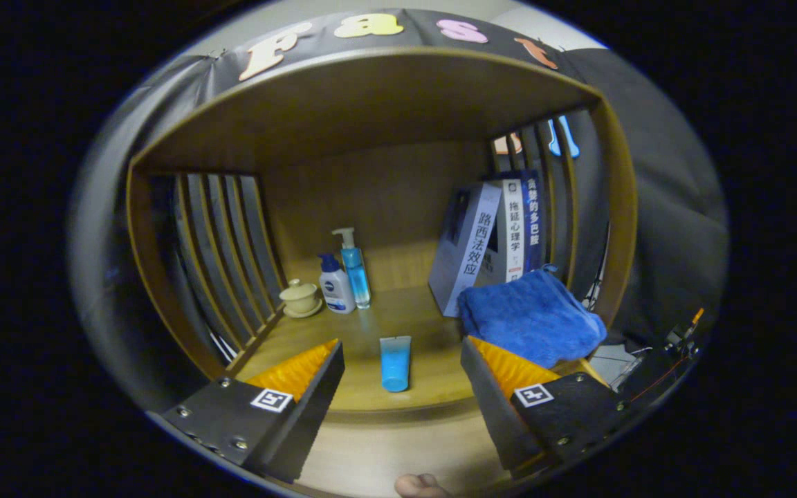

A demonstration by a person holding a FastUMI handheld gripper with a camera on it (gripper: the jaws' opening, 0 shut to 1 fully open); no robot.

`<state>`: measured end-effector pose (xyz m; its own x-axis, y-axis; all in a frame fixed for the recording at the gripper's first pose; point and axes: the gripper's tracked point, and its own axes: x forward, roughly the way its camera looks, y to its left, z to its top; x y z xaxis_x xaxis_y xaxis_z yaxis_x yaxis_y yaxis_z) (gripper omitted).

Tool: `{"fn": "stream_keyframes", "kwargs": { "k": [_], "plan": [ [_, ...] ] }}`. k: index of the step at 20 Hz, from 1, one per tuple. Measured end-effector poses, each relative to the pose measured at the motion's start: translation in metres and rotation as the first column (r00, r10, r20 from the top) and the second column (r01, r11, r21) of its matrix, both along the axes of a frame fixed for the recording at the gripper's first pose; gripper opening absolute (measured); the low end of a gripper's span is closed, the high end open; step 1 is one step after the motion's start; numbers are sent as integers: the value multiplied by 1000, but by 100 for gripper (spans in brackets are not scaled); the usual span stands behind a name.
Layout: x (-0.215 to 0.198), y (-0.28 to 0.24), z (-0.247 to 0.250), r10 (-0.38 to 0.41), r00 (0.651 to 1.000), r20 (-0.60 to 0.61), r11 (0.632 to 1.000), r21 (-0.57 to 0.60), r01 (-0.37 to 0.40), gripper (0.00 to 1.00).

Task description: Pull open the drawer, take out the items inside it, and place them on the countertop above the cabinet.

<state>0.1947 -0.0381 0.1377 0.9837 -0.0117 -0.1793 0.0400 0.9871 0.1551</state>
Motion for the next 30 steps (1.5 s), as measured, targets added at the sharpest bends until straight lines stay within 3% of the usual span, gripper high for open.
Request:
{"fn": "stream_keyframes", "kwargs": {
  "k": [8, 15, 20, 30],
  "plan": [
    [-124, -38, 40, -8, 993, 114, 996, -92, 18, 100],
    [-202, -41, -27, -40, 995, 96, 992, -114, 51, 100],
    [-218, -25, -95, -26, 993, 114, 997, -66, 34, 100],
    [-199, 3, -212, -14, 996, 91, 991, -129, 25, 100]
  ]
}}
